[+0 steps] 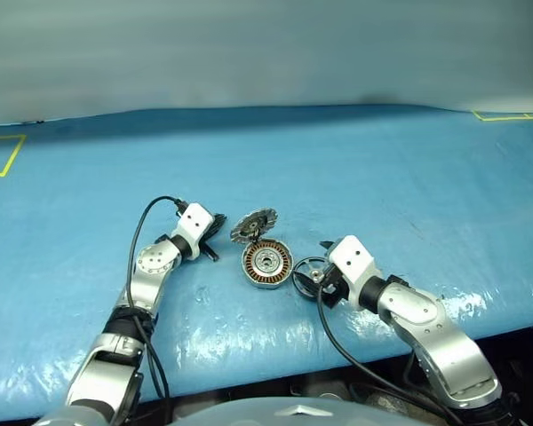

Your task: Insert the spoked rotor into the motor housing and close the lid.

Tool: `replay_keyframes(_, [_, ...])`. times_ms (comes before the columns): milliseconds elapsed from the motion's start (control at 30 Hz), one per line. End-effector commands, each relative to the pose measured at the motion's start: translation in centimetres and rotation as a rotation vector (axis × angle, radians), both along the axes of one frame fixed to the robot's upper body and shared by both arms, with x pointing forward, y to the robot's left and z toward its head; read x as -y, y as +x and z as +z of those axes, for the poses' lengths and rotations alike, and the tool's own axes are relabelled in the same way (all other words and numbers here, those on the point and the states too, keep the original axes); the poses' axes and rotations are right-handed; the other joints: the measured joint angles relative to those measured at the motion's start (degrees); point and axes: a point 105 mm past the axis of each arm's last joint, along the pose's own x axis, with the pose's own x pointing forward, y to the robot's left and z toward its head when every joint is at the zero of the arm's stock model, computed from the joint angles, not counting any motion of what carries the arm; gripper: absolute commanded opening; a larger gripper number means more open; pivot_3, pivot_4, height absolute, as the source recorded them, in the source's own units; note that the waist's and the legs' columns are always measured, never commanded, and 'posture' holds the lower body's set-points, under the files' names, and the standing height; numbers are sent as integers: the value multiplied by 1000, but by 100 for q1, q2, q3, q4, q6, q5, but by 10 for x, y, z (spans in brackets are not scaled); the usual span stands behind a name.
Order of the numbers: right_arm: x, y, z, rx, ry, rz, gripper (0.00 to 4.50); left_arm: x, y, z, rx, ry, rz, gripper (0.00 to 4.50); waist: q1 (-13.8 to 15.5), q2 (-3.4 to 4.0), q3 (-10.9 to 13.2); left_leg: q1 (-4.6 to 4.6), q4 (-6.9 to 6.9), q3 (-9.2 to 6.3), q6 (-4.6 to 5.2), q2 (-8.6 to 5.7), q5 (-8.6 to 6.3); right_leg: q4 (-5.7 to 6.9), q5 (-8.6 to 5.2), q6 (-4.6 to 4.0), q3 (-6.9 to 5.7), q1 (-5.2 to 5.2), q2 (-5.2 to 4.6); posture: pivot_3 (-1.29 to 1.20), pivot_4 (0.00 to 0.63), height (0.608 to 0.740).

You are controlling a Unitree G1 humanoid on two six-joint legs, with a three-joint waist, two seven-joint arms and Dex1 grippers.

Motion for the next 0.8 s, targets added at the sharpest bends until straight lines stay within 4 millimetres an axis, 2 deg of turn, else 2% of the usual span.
replay_keyframes(33, [0, 1, 14, 57, 18, 4, 4500, -3, -12, 1, -12, -22, -37, 120, -3, 0, 0, -1, 0, 0, 0, 0, 0, -1, 0, 0, -1, 0, -1, 0, 150, 740])
replay_keyframes(200, [-2, 2, 13, 52, 14, 17, 4500, -19, -17, 14, 18, -42, -8, 120, -10, 1, 1, -5, 0, 0, -1, 0, 1, -1, -1, -1, -1, -5, -1, 0, 150, 740])
replay_keyframes(367, [-5, 4, 11, 51, 3, 34, 4500, -30, -24, 35, 37, -162, -10, 120, -10, -4, 8, -13, 0, -2, -1, 1, 1, -1, -1, -2, -3, -11, -1, 0, 150, 740])
replay_keyframes(533, [-5, 7, 13, 56, 4, 38, 4500, -39, -29, 36, 32, -128, -25, 120, -5, -4, 9, -14, 0, -2, -15, -1, 8, -2, -1, -2, -3, -10, -1, 0, 150, 740])
replay_keyframes(633, [-6, 7, 12, 54, 1, 52, 4500, -43, -21, 40, 75, -100, 23, 120, 9, -6, 11, -14, 0, -2, -14, -2, 8, -3, -2, -3, -3, -10, -1, 0, 150, 740])
replay_keyframes(733, [-9, 7, 12, 55, 0, 64, 4500, -33, -16, 36, 48, -78, -8, 654, 26, -7, 12, -14, 0, -2, -12, -4, 7, -4, -2, -3, -3, -9, -1, 0, 150, 740])
replay_keyframes(800, [-10, 8, 13, 61, 2, 67, 4500, -29, -10, 35, 70, -45, 3, 1348, 39, -7, 12, -14, 0, -2, -12, -6, 7, -3, -1, -1, -3, -9, -1, 0, 150, 740])
